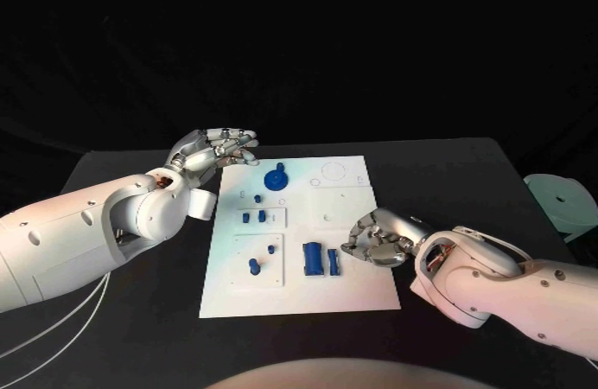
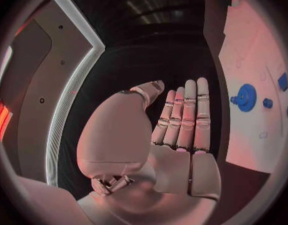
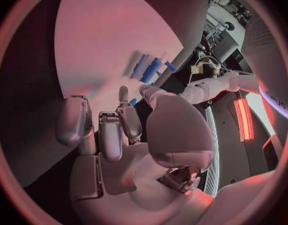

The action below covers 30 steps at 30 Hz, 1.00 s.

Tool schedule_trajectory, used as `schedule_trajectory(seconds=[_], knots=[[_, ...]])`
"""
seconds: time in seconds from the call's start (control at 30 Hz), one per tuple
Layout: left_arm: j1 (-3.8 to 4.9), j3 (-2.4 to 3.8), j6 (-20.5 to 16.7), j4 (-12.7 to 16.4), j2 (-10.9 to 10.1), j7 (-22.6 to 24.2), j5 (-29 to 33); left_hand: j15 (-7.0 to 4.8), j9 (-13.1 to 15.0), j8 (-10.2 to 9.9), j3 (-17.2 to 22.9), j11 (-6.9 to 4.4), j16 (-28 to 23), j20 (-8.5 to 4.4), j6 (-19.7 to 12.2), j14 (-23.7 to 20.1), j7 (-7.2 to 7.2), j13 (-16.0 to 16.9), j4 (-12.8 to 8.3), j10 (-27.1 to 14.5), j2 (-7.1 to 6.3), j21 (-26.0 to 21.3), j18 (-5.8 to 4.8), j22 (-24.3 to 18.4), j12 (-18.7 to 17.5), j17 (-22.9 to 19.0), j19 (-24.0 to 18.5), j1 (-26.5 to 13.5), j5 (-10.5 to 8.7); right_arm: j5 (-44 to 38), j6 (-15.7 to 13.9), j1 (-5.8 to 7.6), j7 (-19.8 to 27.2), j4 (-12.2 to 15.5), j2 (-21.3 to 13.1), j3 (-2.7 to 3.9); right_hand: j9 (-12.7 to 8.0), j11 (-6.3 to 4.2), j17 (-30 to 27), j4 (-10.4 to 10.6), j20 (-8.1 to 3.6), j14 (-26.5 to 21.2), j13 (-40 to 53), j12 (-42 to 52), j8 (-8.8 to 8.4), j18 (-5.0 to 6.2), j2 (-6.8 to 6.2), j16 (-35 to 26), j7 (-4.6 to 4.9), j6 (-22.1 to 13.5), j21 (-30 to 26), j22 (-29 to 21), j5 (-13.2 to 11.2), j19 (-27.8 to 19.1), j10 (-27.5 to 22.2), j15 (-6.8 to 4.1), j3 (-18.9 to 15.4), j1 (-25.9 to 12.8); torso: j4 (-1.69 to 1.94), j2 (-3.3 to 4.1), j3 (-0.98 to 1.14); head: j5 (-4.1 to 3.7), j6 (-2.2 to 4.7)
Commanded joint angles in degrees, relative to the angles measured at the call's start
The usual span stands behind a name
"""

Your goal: Assemble the parts on the task board

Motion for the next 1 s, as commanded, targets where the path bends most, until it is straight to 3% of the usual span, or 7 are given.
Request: schedule_trajectory(seconds=[0.03, 0.13, 0.47, 0.6, 0.93, 0.97, 1.0], knots=[[-0.01, -0.05, 1.55, -0.38, 0.44, 0.85, 0.32, 0.04, -0.09, 0.25, -0.04, 0.02, 0.06, 0.12, -0.45, -0.4, 0.18, 0.01, -0.09, -0.31, -0.06, -0.1, 0.45, 0.07, 0.36, -0.12, -0.08, -0.04, 0.07, 13.89, -3.28, 1.17, 17.89, -2.39, 0.21, 0.06, -0.23, 0.62, -3.57, -1.36, 0.52, 0.97, -4.75, -9.23, -1.03, 2.45, 0.26, -4.85, 0.68, -1.62, -12.77, 4.44, -1.41, -4.26, -5.06, 0.86, 0.41, 3.34, -0.08, -0.29, -0.29, -0.29, 0.87], [-0.19, -0.32, 2.44, -1.24, 0.99, 1.61, 1.12, 0.46, -0.02, 0.74, 0.16, 0.0, -2.19, 0.64, -0.24, -2.38, -0.11, -0.01, 0.19, -0.43, -0.08, -1.9, 0.3, -0.83, 0.33, -1.08, -1.83, -0.72, 0.01, 27.35, -1.52, 2.48, 26.6, -7.03, 1.44, 0.13, -0.35, 1.65, -18.75, -2.9, 1.56, -5.01, -18.64, -29.0, -2.13, 5.94, 0.43, -17.0, 1.71, -2.95, -39.22, -4.79, -3.46, -13.65, -16.66, 1.92, 1.21, 6.61, -0.2, -0.87, -0.83, -0.59, 2.26], [-1.05, -0.86, 3.57, -7.58, 4.6, 5.03, 4.4, 2.0, 0.34, 2.09, 1.72, 0.09, -17.41, 4.71, 0.24, -3.62, -0.57, -0.16, 1.46, 2.83, -1.18, -14.69, 0.66, -8.34, -4.86, -4.44, -7.53, -1.82, -0.28, 58.09, 6.88, 4.08, 39.13, -26.1, 9.71, 0.92, -4.8, 6.37, -42.81, -4.24, 6.66, -23.97, -41.53, -50.53, -5.89, 5.45, 0.44, -52.0, 5.73, -5.29, -56.26, -20.44, -10.05, -24.48, -26.11, 7.39, 8.25, 7.23, -0.31, -2.81, -2.58, -0.91, 6.52], [-1.84, -0.92, 3.46, -10.95, 6.58, 6.87, 6.36, 2.68, 0.19, 1.73, 1.4, 0.37, -21.4, 5.07, -0.39, -5.13, -0.6, -0.18, 1.59, 2.99, -1.36, -17.11, 0.6, -9.87, -6.9, -5.1, -7.56, -1.85, -0.37, 64.26, 10.68, 4.18, 41.38, -32.85, 13.04, 1.22, -8.51, 7.84, -50.16, -6.94, 9.73, -26.69, -57.01, -58.56, -9.07, 6.05, 0.68, -65.5, 6.38, -4.0, -58.34, -33.37, -9.99, -29.06, -22.3, 9.63, 9.21, 5.79, -0.08, -3.29, -2.9, -0.91, 7.79], [-3.62, -0.93, 1.97, -16.06, 9.65, 9.6, 9.29, 3.99, -0.76, 0.23, 0.48, 1.5, -27.25, 5.32, -1.88, -7.05, -1.17, -0.24, 1.39, 2.12, -0.98, -21.05, 0.1, -12.05, -11.03, -6.44, -7.64, -1.54, -0.34, 68.08, 15.22, 4.15, 43.75, -41.34, 17.79, 1.61, -11.35, 8.27, -54.7, -9.3, 10.44, -25.26, -65.58, -61.78, -11.05, 6.19, 2.01, -71.2, 6.69, -3.4, -58.21, -43.57, -10.2, -28.88, -20.87, 10.24, 8.48, 4.72, 0.07, -3.89, -2.96, -0.04, 8.56], [-3.57, -0.99, 1.97, -15.92, 9.47, 6.62, 6.92, -5.95, -15.25, -14.85, -28.22, -9.45, -43.88, -11.26, -49.27, -52.41, -12.68, -3.82, -6.15, -54.23, 9.4, -30.67, -9.73, -15.89, -18.35, -15.01, -51.6, -24.86, -11.66, 64.51, 11.06, 4.17, 40.72, -41.05, 17.65, 1.57, -39.03, -0.95, -74.9, -13.27, -3.04, -43.09, -74.63, -69.25, -17.9, -4.34, 8.38, -84.79, -5.58, -54.38, -61.83, -74.9, -15.42, -81.69, -38.95, 3.29, -21.92, -15.96, -0.11, -3.7, -2.96, -0.27, 8.62], [-3.57, -1.0, 1.91, -15.89, 9.46, 6.62, 6.92, -5.95, -15.25, -14.85, -28.22, -9.45, -43.88, -11.26, -49.27, -52.41, -12.68, -3.82, -6.15, -54.23, 9.4, -30.67, -9.73, -15.89, -18.35, -15.01, -51.6, -25.04, -11.66, 64.54, 11.0, 4.16, 40.73, -41.0, 17.64, 1.58, -39.03, -0.95, -74.9, -13.27, -3.04, -43.05, -74.63, -69.25, -17.9, -4.34, 8.38, -84.79, -5.58, -54.38, -61.83, -74.9, -15.42, -81.69, -39.07, 3.29, -21.92, -16.31, -0.08, -3.73, -2.94, -0.27, 8.64]])
